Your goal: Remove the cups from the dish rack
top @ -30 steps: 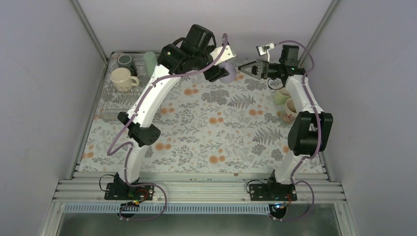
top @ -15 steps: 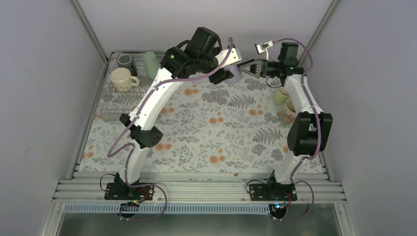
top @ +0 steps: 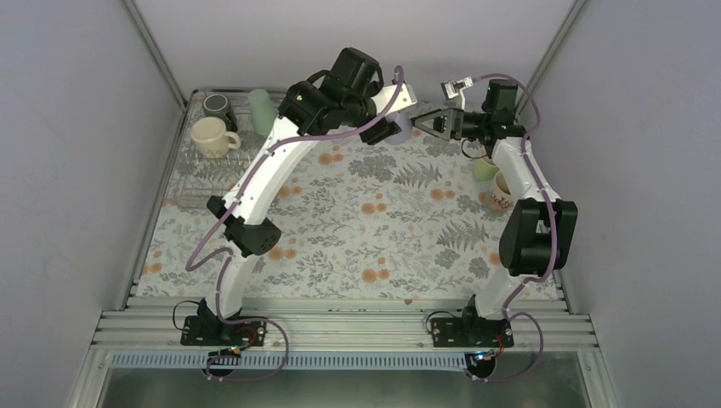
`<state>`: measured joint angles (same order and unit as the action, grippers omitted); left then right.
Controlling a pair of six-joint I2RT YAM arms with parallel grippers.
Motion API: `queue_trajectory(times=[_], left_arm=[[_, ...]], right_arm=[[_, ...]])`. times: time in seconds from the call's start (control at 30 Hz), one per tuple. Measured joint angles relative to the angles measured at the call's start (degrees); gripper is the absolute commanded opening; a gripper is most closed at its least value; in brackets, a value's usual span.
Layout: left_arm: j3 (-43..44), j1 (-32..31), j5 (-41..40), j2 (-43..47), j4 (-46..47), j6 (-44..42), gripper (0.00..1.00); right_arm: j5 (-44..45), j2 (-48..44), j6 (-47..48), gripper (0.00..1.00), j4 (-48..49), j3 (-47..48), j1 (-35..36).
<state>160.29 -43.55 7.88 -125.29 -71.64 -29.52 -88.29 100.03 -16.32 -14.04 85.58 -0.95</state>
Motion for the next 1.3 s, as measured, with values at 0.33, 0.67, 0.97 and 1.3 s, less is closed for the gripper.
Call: queue_trajectory(times=[0.33,0.67,0.97,1.3], left_arm=[[2.9,0.0,0.0,0.0,0.0,0.0,0.66],[4.9,0.0,2.2,-0.8,0.0,0.0,0.67],[5.9,0.3,4.6,-1.4,0.9,-1.1,0.77],[1.9,0.5,6.3,-1.4,0.9,-1.6,1.0]], right_arm=[[0.0,-0.8,-3.2,1.0,2.5,-0.8,0.3],[0.1,-0.9,-2.2,0.98,-3.3,4.4,3.5],[0.5,-5.7,-4.6,0.37,-5.1,4.8,4.4],[0.6,-10.8,-8.6,0.03,-3.0,6.1,4.5]])
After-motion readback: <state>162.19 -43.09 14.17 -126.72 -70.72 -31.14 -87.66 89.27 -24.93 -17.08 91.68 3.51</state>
